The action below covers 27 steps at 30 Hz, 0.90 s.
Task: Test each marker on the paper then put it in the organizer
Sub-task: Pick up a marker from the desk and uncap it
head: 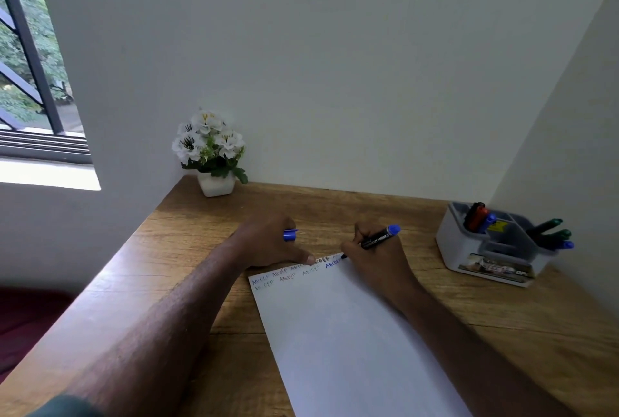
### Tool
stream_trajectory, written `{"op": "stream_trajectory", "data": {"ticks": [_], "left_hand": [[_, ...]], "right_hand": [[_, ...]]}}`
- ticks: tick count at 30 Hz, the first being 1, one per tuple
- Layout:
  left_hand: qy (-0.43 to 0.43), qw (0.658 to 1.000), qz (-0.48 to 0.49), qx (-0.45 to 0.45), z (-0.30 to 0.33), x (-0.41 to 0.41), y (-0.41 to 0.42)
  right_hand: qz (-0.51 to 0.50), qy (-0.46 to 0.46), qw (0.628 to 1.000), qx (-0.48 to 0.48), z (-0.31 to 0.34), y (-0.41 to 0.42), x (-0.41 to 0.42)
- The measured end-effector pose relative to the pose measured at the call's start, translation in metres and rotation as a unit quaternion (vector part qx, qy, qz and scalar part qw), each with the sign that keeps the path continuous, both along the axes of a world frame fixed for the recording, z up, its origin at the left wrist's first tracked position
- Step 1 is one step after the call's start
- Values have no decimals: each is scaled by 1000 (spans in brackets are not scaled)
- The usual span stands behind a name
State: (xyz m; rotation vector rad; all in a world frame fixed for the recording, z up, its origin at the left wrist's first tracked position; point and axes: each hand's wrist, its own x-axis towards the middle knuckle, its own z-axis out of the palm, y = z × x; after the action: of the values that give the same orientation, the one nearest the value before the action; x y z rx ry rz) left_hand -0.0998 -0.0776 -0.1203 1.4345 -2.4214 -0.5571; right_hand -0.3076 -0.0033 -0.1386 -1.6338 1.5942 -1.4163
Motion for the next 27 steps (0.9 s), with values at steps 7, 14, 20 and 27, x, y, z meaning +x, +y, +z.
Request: {"op": "stream_trajectory", "data": {"ticks": [7,14,20,27], "left_hand": [[235,961,-24,142,12,5,5],[398,893,-87,192,13,2,7],[395,890,-123,192,8,4,7],[372,890,-133,227,7,-6,12]], "right_hand": [[5,-143,986,-84,8,12,-6],[114,-246,959,-77,15,11,-8],[145,-234,957,-91,15,11,-12],[155,-185,967,-83,8,9,-11]]}}
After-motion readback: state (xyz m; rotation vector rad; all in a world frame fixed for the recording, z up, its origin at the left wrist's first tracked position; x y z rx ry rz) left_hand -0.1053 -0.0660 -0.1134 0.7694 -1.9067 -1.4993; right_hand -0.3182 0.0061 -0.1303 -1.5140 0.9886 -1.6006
